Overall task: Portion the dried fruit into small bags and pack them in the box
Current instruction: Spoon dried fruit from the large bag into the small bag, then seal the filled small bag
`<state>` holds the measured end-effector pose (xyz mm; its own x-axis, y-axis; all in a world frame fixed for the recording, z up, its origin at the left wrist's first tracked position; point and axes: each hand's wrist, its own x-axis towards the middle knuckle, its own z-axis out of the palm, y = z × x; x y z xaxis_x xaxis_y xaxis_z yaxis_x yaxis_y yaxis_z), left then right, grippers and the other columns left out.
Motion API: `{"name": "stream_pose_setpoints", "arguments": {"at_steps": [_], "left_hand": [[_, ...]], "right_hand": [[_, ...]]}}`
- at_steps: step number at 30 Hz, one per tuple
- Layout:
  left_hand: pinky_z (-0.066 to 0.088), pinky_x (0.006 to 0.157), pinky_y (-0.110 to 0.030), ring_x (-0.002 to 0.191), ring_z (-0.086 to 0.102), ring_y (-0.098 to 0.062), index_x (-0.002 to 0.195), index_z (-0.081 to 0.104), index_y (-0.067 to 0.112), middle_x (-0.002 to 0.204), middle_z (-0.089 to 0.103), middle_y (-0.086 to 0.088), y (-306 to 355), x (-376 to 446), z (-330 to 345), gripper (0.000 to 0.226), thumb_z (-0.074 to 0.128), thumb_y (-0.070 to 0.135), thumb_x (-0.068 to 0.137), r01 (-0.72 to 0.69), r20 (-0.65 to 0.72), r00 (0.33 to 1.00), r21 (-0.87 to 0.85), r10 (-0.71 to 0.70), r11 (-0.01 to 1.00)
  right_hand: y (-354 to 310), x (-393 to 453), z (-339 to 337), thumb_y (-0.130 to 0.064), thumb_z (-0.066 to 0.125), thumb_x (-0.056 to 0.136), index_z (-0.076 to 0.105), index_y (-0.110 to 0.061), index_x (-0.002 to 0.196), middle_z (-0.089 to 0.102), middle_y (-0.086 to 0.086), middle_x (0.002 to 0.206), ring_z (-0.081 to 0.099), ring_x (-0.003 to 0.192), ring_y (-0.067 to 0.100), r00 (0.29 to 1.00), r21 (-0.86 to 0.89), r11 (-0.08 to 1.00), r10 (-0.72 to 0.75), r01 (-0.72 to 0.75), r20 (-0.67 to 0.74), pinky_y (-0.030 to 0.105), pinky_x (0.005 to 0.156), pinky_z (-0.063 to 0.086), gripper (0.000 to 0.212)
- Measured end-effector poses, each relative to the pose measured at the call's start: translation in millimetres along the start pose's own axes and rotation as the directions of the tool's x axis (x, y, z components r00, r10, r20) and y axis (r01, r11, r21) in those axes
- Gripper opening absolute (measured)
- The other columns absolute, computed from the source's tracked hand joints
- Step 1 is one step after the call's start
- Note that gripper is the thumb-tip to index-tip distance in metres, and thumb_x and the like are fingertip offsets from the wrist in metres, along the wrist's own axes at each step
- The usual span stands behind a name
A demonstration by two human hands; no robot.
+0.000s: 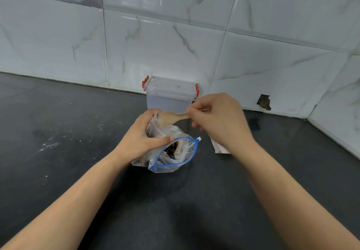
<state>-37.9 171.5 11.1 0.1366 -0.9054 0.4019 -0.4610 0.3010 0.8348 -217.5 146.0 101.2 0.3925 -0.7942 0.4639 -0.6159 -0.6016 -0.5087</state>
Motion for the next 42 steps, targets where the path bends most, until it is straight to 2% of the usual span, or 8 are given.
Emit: {"name": "stream_pose_setpoints", "arguments": {"at_steps": [4, 9, 15, 19, 24, 29, 33, 42], "left_hand": [[0.038, 0.082, -0.017, 0.103, 0.051, -0.006, 0.112, 0.049, 0.038, 0.107, 0.054, 0.018, -2, 1, 0, 0.054, 0.071, 0.042, 0.063, 0.025, -0.019, 1.0, 0.037, -0.024, 0.999], [0.038, 0.08, -0.013, 0.106, 0.052, -0.006, 0.112, 0.051, 0.036, 0.114, 0.055, 0.006, -4, 0, 0, 0.052, 0.071, 0.04, 0.064, 0.047, -0.072, 0.996, 0.008, -0.046, 0.999], [0.036, 0.077, -0.008, 0.103, 0.053, 0.001, 0.124, 0.055, 0.037, 0.119, 0.053, 0.003, -5, 2, -2, 0.056, 0.074, 0.038, 0.071, 0.086, -0.112, 0.99, -0.004, -0.086, 0.996], [0.046, 0.091, -0.023, 0.111, 0.06, -0.009, 0.132, 0.049, 0.039, 0.121, 0.063, 0.005, -8, 3, -4, 0.073, 0.074, 0.042, 0.063, 0.09, -0.174, 0.978, -0.154, -0.117, 0.984], [0.048, 0.073, -0.027, 0.082, 0.067, -0.003, 0.105, 0.039, 0.04, 0.101, 0.074, 0.008, -4, 1, -2, 0.051, 0.077, 0.03, 0.071, 0.044, -0.215, 0.97, -0.31, -0.115, 0.95], [0.047, 0.084, -0.025, 0.107, 0.063, -0.015, 0.093, 0.065, 0.03, 0.108, 0.072, -0.003, 7, 2, -7, 0.018, 0.066, 0.026, 0.077, -0.066, -0.211, 0.977, -0.479, -0.042, 0.875], [0.048, 0.06, -0.02, 0.079, 0.064, -0.011, 0.098, 0.071, 0.009, 0.085, 0.071, 0.002, 12, -1, -7, 0.026, 0.061, 0.024, 0.078, -0.022, -0.141, 0.987, -0.573, -0.072, 0.819], [0.056, 0.058, -0.035, 0.073, 0.065, -0.014, 0.082, 0.07, 0.016, 0.076, 0.07, 0.001, 17, -2, -8, 0.013, 0.071, 0.029, 0.078, -0.078, -0.2, 0.978, -0.621, -0.062, 0.78]], "right_hand": [[26, 3, -21, -0.012, 0.064, 0.079, 0.069, -0.011, 0.063, 0.059, -0.002, 0.043, 0.047, 0.036, 0.007, 0.958, 0.263, 0.921, 0.267, -0.287, 0.107, 0.018, 0.041, 0.038, 0.017], [50, -4, -20, -0.011, 0.064, 0.079, 0.068, -0.008, 0.064, 0.055, -0.002, 0.043, 0.042, 0.036, 0.008, 0.878, 0.143, 0.889, 0.383, -0.435, 0.287, 0.016, 0.038, 0.026, 0.016], [56, -17, 33, -0.019, 0.058, 0.085, 0.068, -0.017, 0.077, 0.067, -0.005, 0.06, 0.058, 0.05, 0.007, 0.858, 0.053, 0.914, 0.357, -0.403, 0.37, 0.025, 0.064, 0.052, 0.012], [58, -20, 36, -0.035, 0.062, 0.082, 0.063, -0.026, 0.081, 0.062, -0.01, 0.072, 0.061, 0.074, 0.011, 0.866, -0.199, 0.944, 0.322, -0.263, 0.382, 0.031, 0.073, 0.05, 0.009], [48, -19, 27, -0.043, 0.062, 0.082, 0.06, -0.032, 0.104, 0.061, -0.009, 0.104, 0.059, 0.098, 0.014, 0.933, -0.381, 0.914, 0.249, -0.138, 0.26, 0.034, 0.08, 0.05, 0.025], [31, -4, 29, -0.037, 0.061, 0.087, 0.065, -0.027, 0.11, 0.065, -0.013, 0.106, 0.058, 0.097, 0.004, 0.996, -0.022, 1.0, 0.003, -0.002, 0.087, 0.024, 0.087, 0.045, 0.026], [15, 10, 43, -0.031, 0.059, 0.091, 0.066, -0.025, 0.112, 0.064, -0.016, 0.094, 0.057, 0.085, -0.004, 0.988, 0.376, 0.924, 0.006, -0.066, 0.157, 0.014, 0.077, 0.041, 0.023], [9, 19, 49, -0.02, 0.057, 0.093, 0.065, -0.024, 0.074, 0.066, -0.012, 0.07, 0.056, 0.061, -0.007, 0.994, 0.521, 0.851, 0.016, -0.07, 0.109, 0.005, 0.056, 0.039, 0.021]]}}
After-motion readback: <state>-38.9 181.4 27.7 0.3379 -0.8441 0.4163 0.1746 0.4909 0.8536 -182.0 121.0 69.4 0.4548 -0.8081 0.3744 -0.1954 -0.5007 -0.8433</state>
